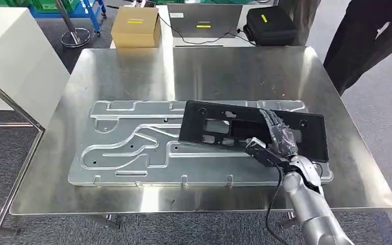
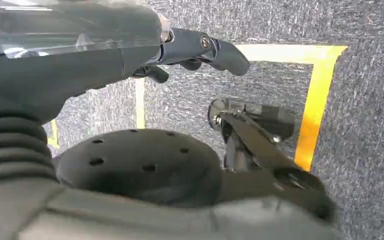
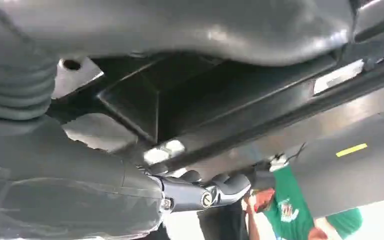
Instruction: Take the parts from the cabinet and place them on the table.
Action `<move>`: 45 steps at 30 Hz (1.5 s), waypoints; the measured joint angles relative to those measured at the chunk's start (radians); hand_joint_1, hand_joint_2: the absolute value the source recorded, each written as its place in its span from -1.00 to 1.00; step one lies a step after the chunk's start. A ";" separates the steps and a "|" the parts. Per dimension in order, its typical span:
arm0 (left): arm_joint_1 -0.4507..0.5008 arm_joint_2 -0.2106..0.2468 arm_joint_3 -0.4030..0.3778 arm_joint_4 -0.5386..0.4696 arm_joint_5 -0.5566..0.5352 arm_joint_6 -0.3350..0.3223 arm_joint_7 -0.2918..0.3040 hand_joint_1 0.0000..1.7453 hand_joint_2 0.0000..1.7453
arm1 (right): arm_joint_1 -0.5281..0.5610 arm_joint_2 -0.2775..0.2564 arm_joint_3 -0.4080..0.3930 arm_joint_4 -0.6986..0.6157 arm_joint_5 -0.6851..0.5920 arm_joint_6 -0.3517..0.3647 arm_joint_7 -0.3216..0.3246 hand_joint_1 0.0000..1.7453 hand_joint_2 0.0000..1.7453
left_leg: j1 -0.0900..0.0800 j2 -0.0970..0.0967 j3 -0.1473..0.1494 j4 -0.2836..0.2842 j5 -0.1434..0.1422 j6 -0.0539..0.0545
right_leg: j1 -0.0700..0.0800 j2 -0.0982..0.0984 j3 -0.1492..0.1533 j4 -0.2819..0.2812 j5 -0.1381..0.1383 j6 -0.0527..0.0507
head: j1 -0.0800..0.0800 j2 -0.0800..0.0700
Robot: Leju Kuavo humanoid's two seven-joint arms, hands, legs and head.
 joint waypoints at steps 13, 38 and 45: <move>-0.010 -0.010 0.003 0.000 0.000 0.049 0.001 -1.00 -1.00 | -0.029 0.013 -0.159 -0.076 -0.521 0.416 -0.139 -1.00 -1.00 | 0.001 0.001 0.127 -0.315 0.175 0.056 | -0.008 0.002 -0.062 0.165 -0.107 0.051 | 0.002 0.000; -0.015 -0.012 0.113 0.000 -0.001 0.068 0.016 -1.00 -1.00 | 0.393 0.158 0.081 -0.689 -0.699 0.304 -0.121 -1.00 -1.00 | -0.013 0.003 0.202 -0.315 0.105 0.032 | 0.007 -0.002 -0.017 0.017 0.020 0.019 | -0.002 0.000; -0.014 -0.005 0.116 0.000 -0.003 0.039 0.003 -1.00 -1.00 | 0.442 0.164 0.082 -0.676 -0.727 0.295 -0.103 -1.00 -1.00 | -0.005 0.016 0.145 -0.328 0.178 0.057 | -0.012 0.002 -0.095 0.248 -0.182 0.062 | 0.003 0.000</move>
